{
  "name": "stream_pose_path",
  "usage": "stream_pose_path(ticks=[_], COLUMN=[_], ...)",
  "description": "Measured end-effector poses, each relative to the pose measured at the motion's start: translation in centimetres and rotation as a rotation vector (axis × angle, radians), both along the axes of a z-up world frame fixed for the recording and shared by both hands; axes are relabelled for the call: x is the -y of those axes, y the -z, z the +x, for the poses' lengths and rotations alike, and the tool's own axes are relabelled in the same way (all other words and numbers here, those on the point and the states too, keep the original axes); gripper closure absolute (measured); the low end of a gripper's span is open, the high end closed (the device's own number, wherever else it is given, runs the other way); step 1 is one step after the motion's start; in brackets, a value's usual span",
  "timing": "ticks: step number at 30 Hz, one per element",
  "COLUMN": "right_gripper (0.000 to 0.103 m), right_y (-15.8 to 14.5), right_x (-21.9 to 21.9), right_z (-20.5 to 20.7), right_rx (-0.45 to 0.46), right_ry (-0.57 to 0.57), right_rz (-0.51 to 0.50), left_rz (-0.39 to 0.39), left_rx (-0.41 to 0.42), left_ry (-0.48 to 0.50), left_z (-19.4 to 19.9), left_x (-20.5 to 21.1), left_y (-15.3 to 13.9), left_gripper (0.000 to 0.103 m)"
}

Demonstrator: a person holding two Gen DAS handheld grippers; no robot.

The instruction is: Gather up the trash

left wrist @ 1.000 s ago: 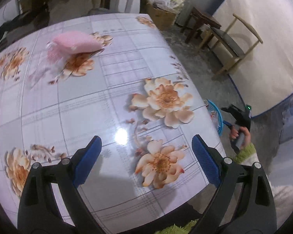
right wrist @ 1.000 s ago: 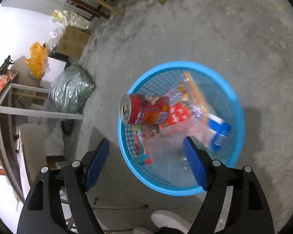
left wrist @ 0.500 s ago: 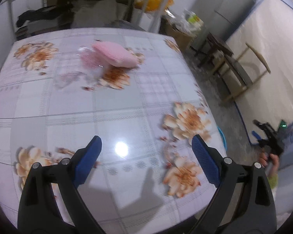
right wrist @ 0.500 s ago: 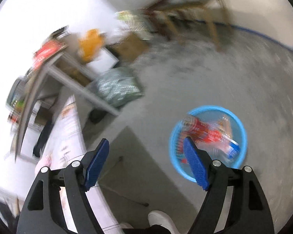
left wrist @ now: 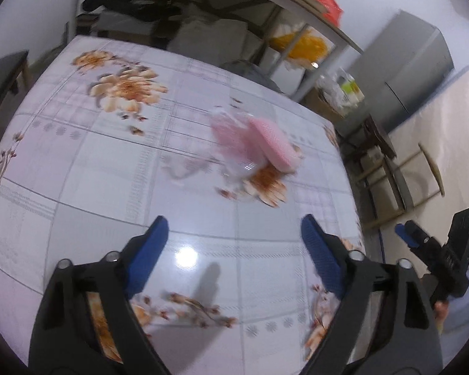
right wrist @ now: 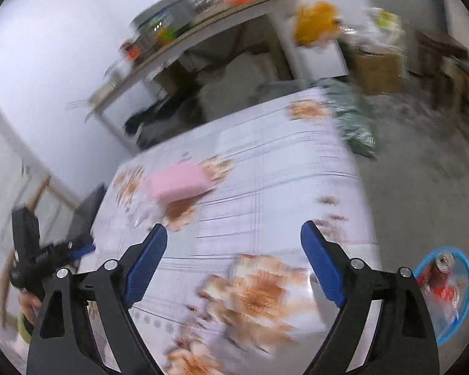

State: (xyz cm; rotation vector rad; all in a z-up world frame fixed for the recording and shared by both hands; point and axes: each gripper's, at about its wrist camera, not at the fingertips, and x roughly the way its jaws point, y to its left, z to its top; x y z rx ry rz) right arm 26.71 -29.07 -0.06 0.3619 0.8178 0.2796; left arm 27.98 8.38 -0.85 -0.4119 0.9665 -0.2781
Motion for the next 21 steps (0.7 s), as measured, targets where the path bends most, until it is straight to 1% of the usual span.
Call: stream_pose_path(ticks=[1, 2, 4, 5, 7, 10, 11, 13, 15, 16, 17, 18, 19, 21], right_gripper=[0.015, 0.013, 0.013, 0.013, 0.013, 0.013, 0.013, 0.013, 0.013, 0.013, 0.013, 0.013, 0.016, 0.019], right_y=[0.0, 0.0, 0.2, 0.1, 0.0, 0.6, 1.0, 2.3, 3.5, 4.2, 4.6, 4.5, 4.6, 4.6], right_x=[-1.7, -3.0, -6.2, -6.9, -9.2, -11.7, -12.7, -14.3, -14.8, -14.8, -14.7, -14.6, -14.5, -14.5], right_z=[1.2, 2.0, 4.6, 5.4, 8.6, 12.0, 13.3, 15.7, 17.1, 17.8, 18.2, 18.2, 18.3, 18.3], right_rx=[0.001, 0.000, -0.007, -0.006, -0.008, -0.028, -0.039, -0.081, -0.123, -0.146, -0.146, -0.132, -0.139, -0.153], right_ry=[-0.040, -0.066, -0.129, -0.132, -0.152, -0.191, -0.196, -0.208, -0.202, -0.204, -0.197, -0.197, -0.210, -0.236], right_rz=[-0.016, -0.031, -0.089, -0.104, -0.131, -0.176, -0.208, -0.231, -0.219, -0.194, -0.181, -0.160, -0.132, -0.078], left_rz=[-0.011, -0.025, -0.055, -0.074, -0.108, -0.123, -0.131, -0.136, -0.108, -0.101, -0.097, -0.096, -0.099, -0.117], left_rx=[-0.009, -0.020, -0.045, -0.058, -0.076, -0.067, -0.064, -0.068, -0.084, -0.093, -0.107, -0.120, -0.140, -0.170], left_ry=[-0.012, -0.026, -0.045, -0.053, -0.067, -0.096, -0.106, -0.120, -0.131, -0.133, -0.130, -0.129, -0.124, -0.101], left_z=[0.2, 0.5, 0.9, 1.1, 1.9, 3.9, 4.8, 6.7, 8.8, 9.5, 10.3, 10.8, 11.4, 12.4], left_x=[-0.5, -1.1, -1.9, -2.2, -2.6, -2.8, -2.8, -2.6, -1.8, -1.6, -1.1, -0.9, -0.5, 0.3], left_y=[0.3, 0.7, 1.5, 1.8, 2.2, 1.9, 1.8, 2.0, 2.7, 3.2, 3.9, 4.4, 5.2, 6.3], left_gripper=[0.030, 0.032, 0.038, 0.040, 0.047, 0.049, 0.049, 0.049, 0.051, 0.056, 0.059, 0.064, 0.069, 0.078])
